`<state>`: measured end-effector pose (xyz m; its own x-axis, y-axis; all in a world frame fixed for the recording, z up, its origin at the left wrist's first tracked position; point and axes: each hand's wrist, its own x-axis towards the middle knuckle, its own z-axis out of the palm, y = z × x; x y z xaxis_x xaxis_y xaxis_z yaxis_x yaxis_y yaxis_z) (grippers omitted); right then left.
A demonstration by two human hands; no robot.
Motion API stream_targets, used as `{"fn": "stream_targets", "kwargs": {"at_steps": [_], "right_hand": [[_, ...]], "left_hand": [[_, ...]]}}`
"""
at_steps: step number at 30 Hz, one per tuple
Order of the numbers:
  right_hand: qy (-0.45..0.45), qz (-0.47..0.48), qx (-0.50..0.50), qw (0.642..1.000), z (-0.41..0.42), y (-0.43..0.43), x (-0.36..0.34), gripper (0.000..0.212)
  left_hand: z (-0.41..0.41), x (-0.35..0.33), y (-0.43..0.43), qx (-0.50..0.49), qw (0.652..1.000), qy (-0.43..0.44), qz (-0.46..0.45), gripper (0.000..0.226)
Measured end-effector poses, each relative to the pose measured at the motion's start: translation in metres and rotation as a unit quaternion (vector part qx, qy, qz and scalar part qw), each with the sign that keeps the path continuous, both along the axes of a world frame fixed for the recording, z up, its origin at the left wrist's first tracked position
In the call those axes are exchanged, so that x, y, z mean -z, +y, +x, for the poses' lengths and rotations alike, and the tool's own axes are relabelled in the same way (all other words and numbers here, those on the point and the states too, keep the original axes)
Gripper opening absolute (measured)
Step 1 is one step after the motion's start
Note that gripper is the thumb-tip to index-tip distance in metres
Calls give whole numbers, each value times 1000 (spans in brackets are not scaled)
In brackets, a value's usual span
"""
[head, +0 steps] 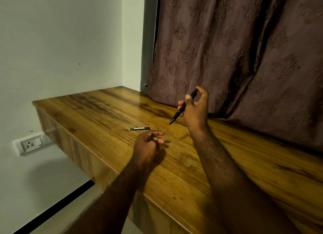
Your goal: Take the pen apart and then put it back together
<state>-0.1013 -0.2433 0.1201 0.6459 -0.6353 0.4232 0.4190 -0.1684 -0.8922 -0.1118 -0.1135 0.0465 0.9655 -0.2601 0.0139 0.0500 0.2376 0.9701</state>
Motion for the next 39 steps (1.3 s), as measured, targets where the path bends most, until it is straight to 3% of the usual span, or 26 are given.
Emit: {"fn": "stream_targets", "kwargs": {"at_steps": [11,17,25,39], "right_hand": [[1,9,-6,1000,2,-1,2,54],[-6,-2,15,1000,4,-4,3,43],[21,26,-25,999,4,-4,3,64],[3,-15,-5,1000,3,-2,6,52]], "left_hand": [[-1,0,3,10,1000,-1,-10,44],[0,-1,3,20,999,7,-24,45],[2,3,0,16,999,16,-36,45],[4,1,4,20,1000,-13,-17,51]]}}
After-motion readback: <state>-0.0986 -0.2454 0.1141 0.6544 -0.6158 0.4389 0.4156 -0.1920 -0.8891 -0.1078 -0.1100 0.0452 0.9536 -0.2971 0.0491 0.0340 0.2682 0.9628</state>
